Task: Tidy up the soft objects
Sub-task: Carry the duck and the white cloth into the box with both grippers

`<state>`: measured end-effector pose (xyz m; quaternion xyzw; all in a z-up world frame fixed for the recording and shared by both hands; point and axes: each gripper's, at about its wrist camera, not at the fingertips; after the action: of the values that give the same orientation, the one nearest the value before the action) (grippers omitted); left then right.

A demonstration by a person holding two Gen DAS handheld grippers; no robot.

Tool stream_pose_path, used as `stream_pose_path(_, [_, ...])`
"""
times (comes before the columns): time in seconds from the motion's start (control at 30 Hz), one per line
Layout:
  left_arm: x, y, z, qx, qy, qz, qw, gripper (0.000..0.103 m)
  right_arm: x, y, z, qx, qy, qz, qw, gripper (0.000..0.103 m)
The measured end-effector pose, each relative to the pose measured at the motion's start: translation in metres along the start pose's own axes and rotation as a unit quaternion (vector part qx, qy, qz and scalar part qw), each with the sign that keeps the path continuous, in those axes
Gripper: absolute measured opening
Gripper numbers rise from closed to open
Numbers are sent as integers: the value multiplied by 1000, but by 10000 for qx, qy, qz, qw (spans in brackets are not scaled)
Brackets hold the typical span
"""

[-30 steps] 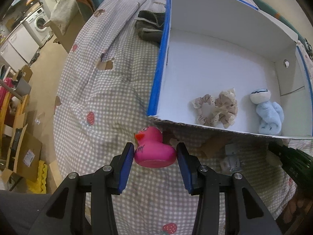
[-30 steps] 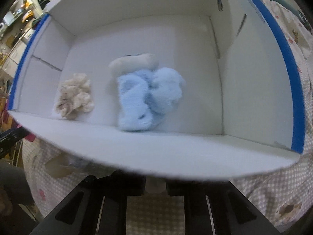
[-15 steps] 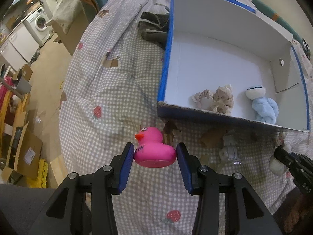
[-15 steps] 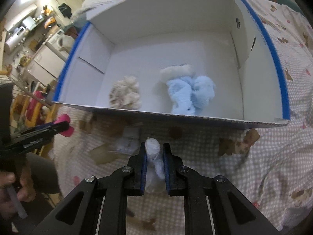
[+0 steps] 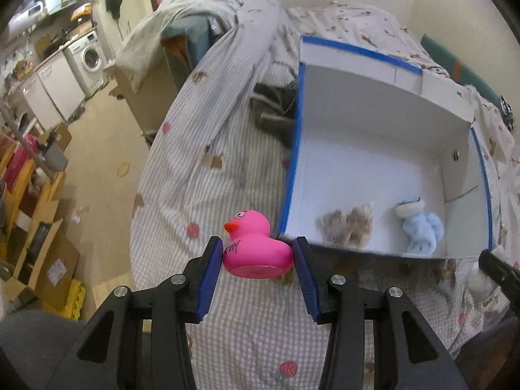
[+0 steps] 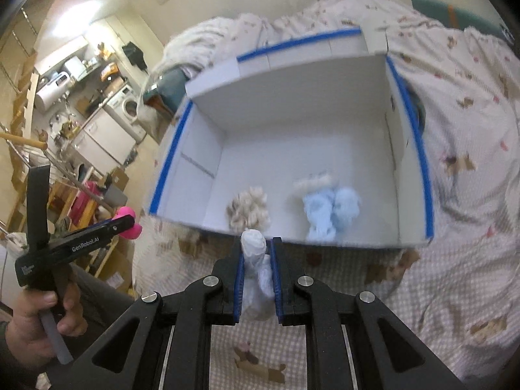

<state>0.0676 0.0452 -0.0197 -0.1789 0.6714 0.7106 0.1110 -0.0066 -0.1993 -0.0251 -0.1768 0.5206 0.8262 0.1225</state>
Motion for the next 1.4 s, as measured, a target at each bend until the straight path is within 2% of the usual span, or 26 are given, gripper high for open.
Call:
stream_pose_path(0.17, [-24,4,-21,49,-203,-114,9997,41,-22,9,0,23,14,-288,9996,17])
stream_pose_path(0.33, [-49,-1,-56,-10,-678,-303,9972,41,-48,5,-1,82,42,-485,9988,17])
stream_pose_path(0.63, [-68,-44,-106,-265,-1347,-169,9904,41,-71,-38,-28,421,-207,-249,9986,17])
stream_pose_path(0.9, [-71,-72,-124,-242,-1469,47,9888,41,-83,-62,-43,563,-374,-50,9977,17])
stream_pose_path(1.1, [-71,-85,-120,-160,-1363,160,9904,41,-84,-77,-44,583,-404,137,9974,17])
stream_pose_path(1.4, [-70,-95,-118,-244,-1354,257,9902,41,-83,-88,-43,614,-451,267,9967,17])
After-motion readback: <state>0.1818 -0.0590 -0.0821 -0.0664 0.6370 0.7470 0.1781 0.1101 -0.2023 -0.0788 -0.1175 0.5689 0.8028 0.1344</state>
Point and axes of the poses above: each gripper's, at about its wrist camera, not at the fingertips, and y roughly against the way its jaws point, z to its left, x to its underside, and after that the axes turned 8 degrees about z, right-handed
